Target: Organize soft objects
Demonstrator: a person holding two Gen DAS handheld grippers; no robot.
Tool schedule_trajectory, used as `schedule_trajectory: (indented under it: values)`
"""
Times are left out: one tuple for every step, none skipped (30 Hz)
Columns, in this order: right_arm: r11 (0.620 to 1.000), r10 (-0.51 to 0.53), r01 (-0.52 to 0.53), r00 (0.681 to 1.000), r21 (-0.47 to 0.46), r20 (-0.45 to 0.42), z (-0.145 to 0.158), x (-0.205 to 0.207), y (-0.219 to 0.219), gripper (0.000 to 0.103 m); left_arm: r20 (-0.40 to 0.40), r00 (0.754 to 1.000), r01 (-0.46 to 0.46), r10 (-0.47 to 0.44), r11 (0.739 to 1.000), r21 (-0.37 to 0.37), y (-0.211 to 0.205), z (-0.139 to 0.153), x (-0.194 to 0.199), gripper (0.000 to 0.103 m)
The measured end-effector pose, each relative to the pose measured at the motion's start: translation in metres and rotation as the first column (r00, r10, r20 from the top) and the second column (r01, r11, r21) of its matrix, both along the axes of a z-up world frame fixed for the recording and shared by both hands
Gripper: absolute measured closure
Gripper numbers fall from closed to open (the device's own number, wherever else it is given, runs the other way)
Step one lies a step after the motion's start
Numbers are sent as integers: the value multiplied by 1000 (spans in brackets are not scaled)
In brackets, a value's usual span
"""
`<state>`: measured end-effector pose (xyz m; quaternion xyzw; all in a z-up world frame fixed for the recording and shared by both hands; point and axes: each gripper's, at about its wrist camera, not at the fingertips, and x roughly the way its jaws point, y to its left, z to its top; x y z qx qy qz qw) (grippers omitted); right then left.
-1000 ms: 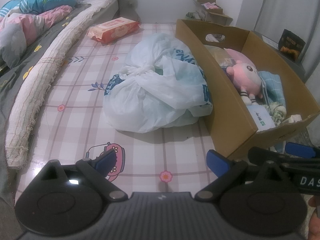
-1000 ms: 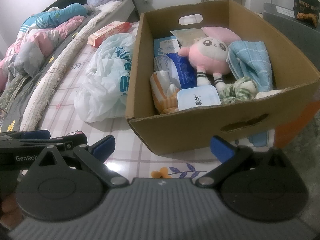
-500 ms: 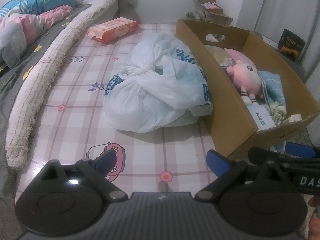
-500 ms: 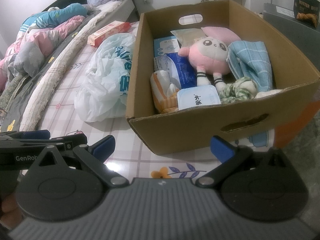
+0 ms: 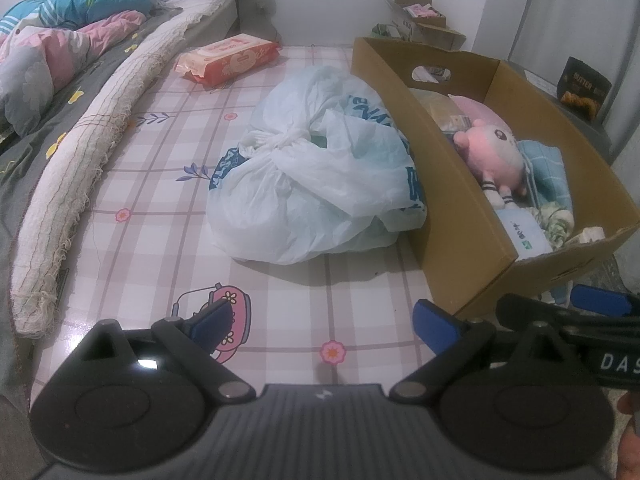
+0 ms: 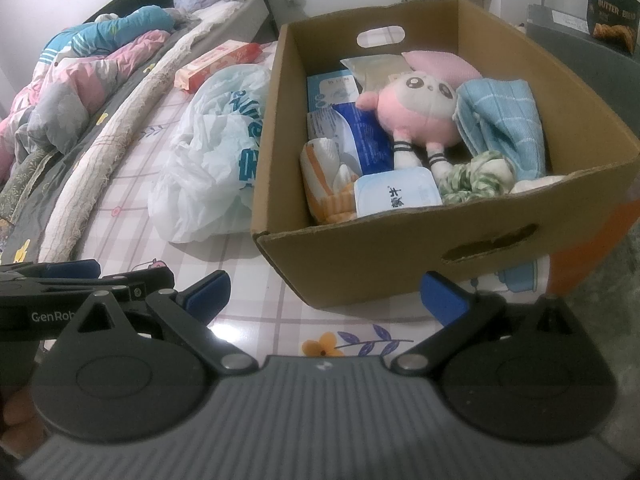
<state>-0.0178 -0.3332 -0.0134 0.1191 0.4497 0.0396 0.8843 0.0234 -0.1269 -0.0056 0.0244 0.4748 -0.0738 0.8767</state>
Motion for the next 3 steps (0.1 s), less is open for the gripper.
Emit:
schedule_trajectory:
  values:
    - [1000,0,0,1000,0,0,0,-1,0,1,0,1000,0,0,1000,0,0,0,0,6]
    - [1000,0,0,1000,0,0,0,0,0,1,0,1000,0,0,1000,0,0,0,0,6]
    - [1000,0,0,1000,0,0,0,-1,0,1,1,1000,0,0,1000,0,0,0,0,6]
